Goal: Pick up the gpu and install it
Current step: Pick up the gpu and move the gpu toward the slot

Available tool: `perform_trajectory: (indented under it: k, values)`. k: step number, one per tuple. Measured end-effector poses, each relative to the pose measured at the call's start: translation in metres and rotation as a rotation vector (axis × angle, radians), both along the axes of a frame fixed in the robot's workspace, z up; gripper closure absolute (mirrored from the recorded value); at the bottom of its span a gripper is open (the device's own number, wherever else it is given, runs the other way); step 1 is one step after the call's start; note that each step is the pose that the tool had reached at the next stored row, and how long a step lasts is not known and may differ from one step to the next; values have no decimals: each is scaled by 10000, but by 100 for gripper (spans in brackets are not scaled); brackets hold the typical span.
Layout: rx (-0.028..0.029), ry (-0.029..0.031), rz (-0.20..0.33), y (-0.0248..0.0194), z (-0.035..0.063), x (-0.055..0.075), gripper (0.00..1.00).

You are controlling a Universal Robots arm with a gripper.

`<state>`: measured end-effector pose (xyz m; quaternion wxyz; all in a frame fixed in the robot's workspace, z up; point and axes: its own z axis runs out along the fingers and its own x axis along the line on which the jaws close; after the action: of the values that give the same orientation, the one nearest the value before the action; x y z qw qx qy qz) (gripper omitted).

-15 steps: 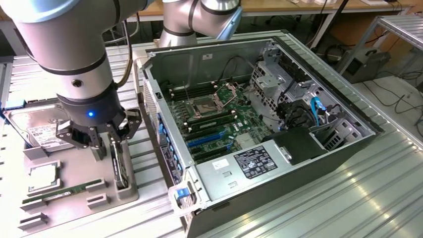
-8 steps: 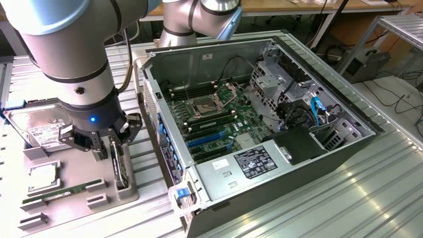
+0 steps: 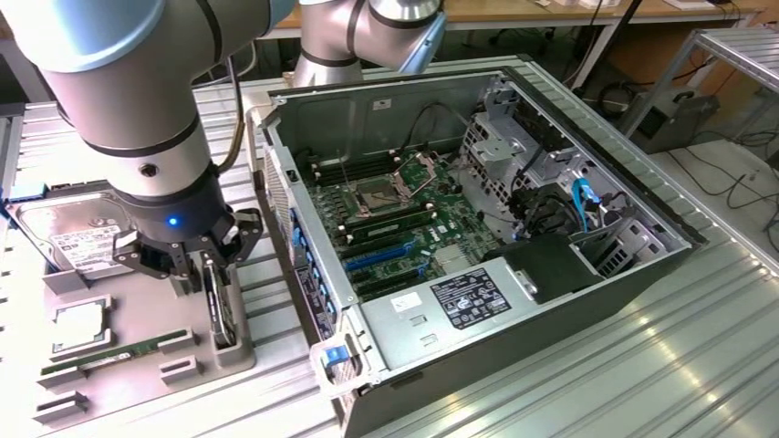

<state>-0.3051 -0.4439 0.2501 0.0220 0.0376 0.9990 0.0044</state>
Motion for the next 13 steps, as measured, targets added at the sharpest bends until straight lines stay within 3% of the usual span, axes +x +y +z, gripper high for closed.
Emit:
perform_trajectory:
  k: [2,13]
  values:
    - [0,-37,1,6,-21,0,64]
    - [-1,-38,-22,22,-54,-6,64]
